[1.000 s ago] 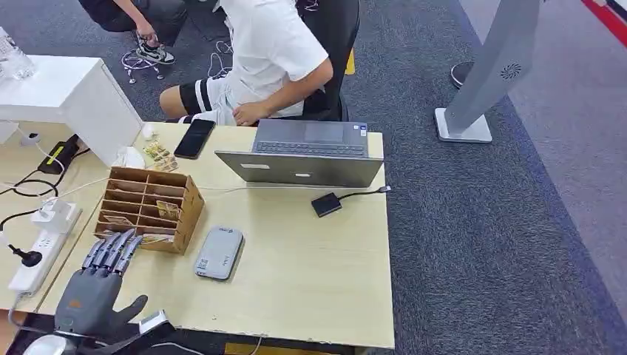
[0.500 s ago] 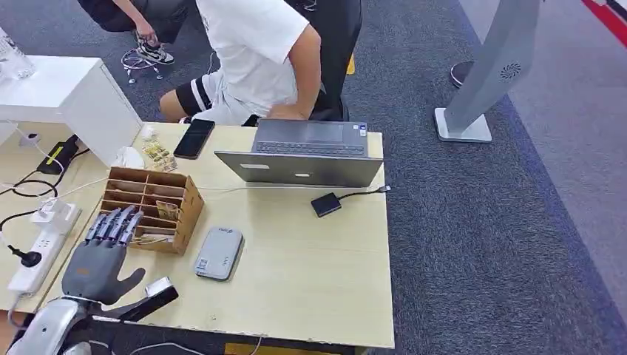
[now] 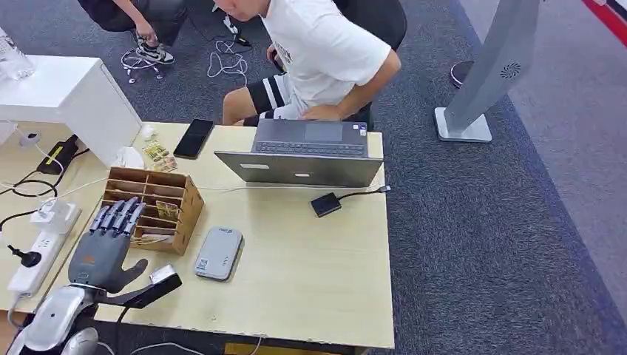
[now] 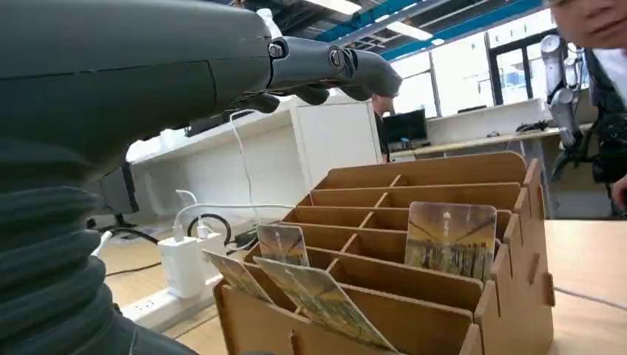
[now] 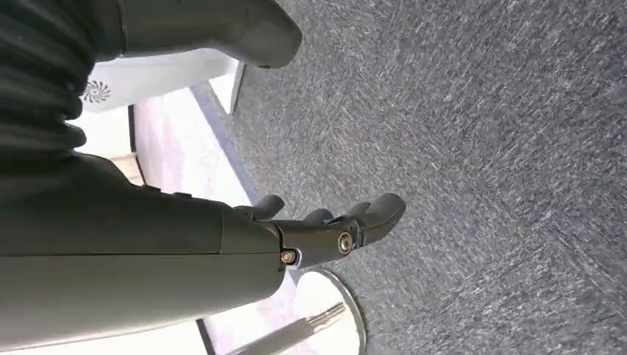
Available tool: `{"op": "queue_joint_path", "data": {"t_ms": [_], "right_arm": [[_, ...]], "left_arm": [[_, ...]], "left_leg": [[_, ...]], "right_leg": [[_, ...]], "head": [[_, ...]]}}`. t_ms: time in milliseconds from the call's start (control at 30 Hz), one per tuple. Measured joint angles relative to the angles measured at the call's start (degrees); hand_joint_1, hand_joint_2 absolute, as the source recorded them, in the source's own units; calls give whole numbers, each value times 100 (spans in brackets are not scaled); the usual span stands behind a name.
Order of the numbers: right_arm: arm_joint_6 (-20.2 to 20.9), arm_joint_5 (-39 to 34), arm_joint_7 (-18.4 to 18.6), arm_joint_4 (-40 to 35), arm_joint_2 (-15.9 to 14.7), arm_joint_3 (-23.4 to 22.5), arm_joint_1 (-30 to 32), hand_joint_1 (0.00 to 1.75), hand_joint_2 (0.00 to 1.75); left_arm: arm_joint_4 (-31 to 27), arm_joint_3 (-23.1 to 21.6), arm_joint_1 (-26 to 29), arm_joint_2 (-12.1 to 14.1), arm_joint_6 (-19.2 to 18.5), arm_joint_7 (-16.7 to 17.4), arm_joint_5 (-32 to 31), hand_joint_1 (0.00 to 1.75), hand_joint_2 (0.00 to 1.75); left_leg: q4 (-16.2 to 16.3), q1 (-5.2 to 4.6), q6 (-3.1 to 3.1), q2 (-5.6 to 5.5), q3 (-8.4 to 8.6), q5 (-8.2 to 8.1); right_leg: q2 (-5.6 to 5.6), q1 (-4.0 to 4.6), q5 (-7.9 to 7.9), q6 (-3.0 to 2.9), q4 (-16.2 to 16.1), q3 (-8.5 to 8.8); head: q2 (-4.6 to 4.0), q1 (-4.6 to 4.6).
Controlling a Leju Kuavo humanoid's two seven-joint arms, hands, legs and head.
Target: Pass the card to the sensor for recognition and then transmit it.
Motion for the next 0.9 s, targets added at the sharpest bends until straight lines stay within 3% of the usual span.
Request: {"op": "queue_joint_path", "data": {"t_ms": [900], "right_arm": [[33, 15, 33, 0, 15, 0, -42, 0, 175]], "left_arm": [[221, -15, -63, 55, -129, 140, 63, 0, 175]], "left_leg": [[0, 0, 0, 1, 0, 0]], "right_leg": [[0, 0, 0, 0, 0, 0]], "head": [[0, 0]]}}
